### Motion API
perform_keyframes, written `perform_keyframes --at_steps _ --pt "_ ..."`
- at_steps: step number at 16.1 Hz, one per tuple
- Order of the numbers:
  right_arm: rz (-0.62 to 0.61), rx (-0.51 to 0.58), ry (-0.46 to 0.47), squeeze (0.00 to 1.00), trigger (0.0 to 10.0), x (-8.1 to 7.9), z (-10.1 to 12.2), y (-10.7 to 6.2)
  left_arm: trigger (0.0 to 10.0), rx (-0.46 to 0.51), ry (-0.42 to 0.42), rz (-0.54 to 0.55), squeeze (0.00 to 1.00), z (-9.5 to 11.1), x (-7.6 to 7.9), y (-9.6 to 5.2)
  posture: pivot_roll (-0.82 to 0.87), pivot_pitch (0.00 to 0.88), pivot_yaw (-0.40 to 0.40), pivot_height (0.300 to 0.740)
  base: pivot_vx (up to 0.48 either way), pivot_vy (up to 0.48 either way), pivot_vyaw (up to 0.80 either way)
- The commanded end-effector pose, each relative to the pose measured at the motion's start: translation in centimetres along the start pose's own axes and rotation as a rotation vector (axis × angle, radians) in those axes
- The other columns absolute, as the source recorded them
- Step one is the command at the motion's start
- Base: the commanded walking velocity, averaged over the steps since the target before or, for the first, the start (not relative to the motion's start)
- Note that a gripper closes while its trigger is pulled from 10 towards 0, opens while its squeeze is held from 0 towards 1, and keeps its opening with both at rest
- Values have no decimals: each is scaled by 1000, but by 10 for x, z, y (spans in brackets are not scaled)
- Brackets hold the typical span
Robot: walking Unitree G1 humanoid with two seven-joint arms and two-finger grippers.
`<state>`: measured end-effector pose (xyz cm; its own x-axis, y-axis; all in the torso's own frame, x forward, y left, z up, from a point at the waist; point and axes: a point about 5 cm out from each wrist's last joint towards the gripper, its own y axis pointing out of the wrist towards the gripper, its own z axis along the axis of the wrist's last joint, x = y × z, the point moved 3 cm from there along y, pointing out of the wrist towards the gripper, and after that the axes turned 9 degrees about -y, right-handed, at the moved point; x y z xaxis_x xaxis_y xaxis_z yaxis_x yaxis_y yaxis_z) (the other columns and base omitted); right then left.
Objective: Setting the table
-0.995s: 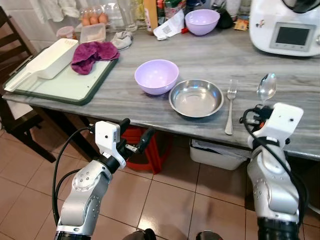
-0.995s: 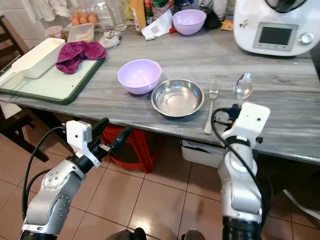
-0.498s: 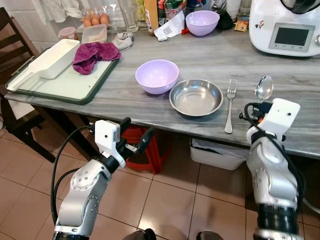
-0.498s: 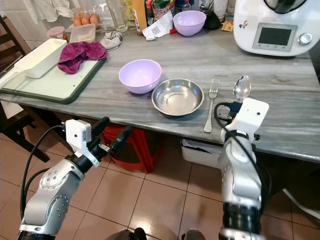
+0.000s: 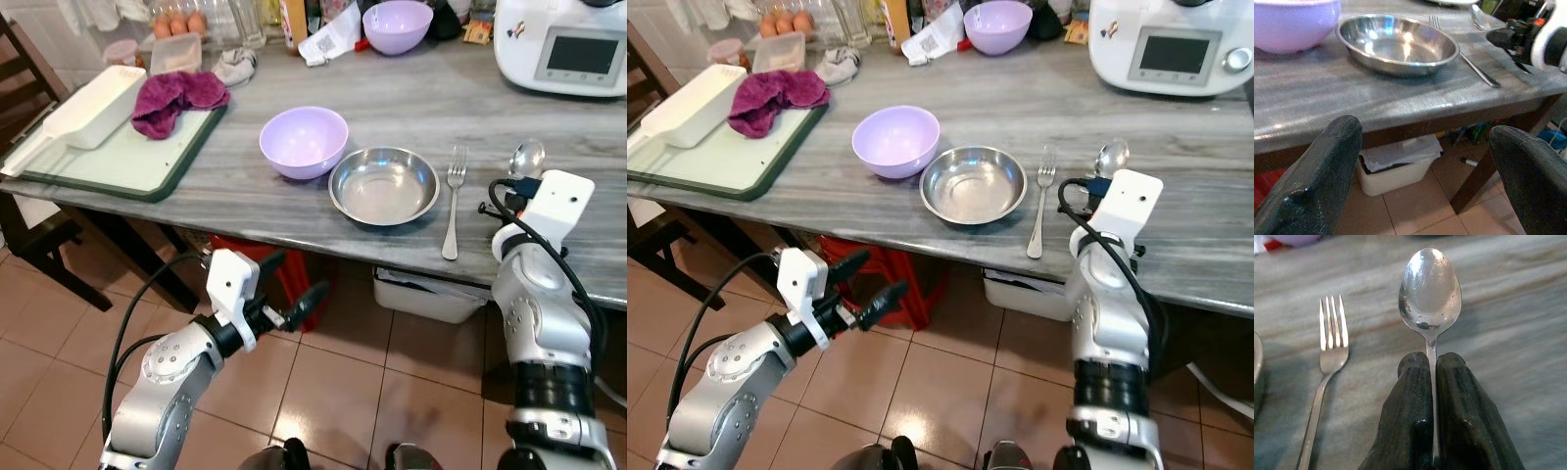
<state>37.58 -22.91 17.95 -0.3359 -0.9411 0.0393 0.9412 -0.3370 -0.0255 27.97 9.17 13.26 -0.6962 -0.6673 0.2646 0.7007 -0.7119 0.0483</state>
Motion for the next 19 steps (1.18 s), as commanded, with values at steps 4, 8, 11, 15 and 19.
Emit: perform_keyframes --at_steps 4,8,11,15,19 --pt "65 -46 29 0 10000 -16 -5 8 10000 -36 12 -37 0 -3 7 -6 -126 254 130 740 0 0 0" --pt "121 -83 18 0 10000 -30 -14 3 10000 -29 14 -33 0 -2 6 -6 -125 251 121 740 0 0 0" --pt "142 -118 6 922 10000 -32 -22 1 10000 -21 12 -34 0 -2 7 -4 -132 246 119 740 0 0 0" --pt "124 -144 -2 1000 10000 -25 -29 0 10000 -12 12 -34 0 -1 7 -1 -136 237 118 740 0 0 0" --pt "120 -108 -42 1000 10000 -20 -21 0 10000 3 20 -25 0 1 5 1 -133 223 112 740 0 0 0"
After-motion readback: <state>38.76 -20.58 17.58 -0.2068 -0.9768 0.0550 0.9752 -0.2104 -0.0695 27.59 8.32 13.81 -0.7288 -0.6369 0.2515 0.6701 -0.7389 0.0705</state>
